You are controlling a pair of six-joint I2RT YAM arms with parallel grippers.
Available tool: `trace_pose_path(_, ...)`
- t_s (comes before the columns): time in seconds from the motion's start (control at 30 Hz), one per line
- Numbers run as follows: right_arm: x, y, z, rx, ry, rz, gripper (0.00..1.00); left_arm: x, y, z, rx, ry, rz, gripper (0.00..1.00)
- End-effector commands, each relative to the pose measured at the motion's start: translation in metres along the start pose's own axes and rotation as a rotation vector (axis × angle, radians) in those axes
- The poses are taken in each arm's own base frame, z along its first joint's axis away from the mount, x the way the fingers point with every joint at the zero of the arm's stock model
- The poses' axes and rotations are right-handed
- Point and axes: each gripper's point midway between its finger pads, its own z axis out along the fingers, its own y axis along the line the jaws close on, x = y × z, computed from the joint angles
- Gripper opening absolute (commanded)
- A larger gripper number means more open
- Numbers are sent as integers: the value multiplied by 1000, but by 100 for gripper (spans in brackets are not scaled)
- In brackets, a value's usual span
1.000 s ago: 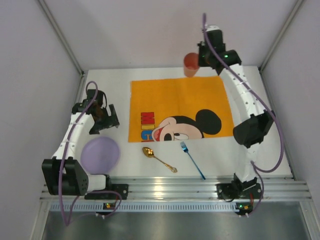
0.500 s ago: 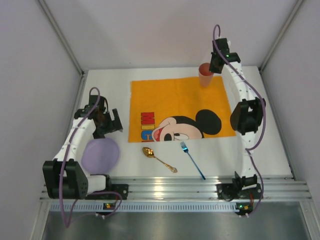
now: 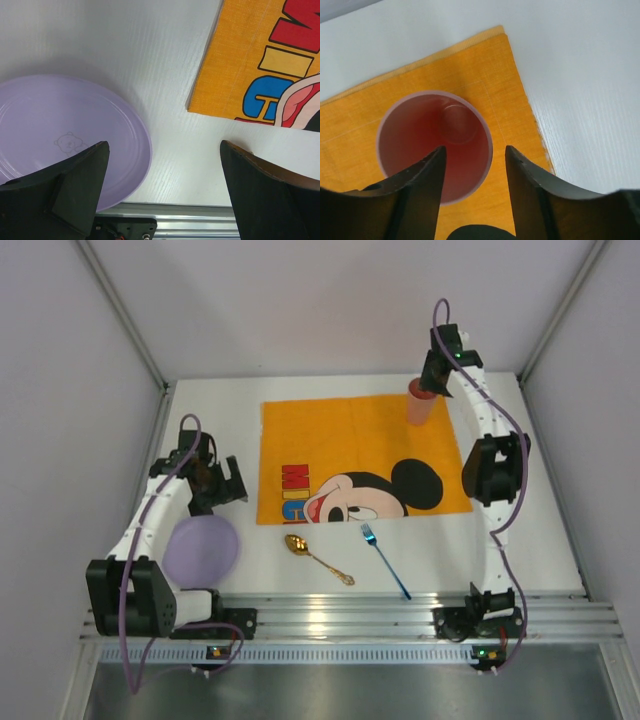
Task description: Set the dinner table for one person
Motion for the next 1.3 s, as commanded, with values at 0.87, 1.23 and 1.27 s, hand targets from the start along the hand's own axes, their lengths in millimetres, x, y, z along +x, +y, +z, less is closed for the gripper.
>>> trace_pose_path(0.87, 82, 160, -241, -544, -86, -329, 94, -10, -4, 35, 107, -120, -410, 99)
trace_pose_path(1.23, 99, 114, -251, -464, -92, -411, 96, 11, 4, 97, 59, 37, -354, 81)
trace_pose_path(1.27, 102, 111, -250, -460, -88, -410, 96, 14, 1, 98, 74, 58, -342, 68)
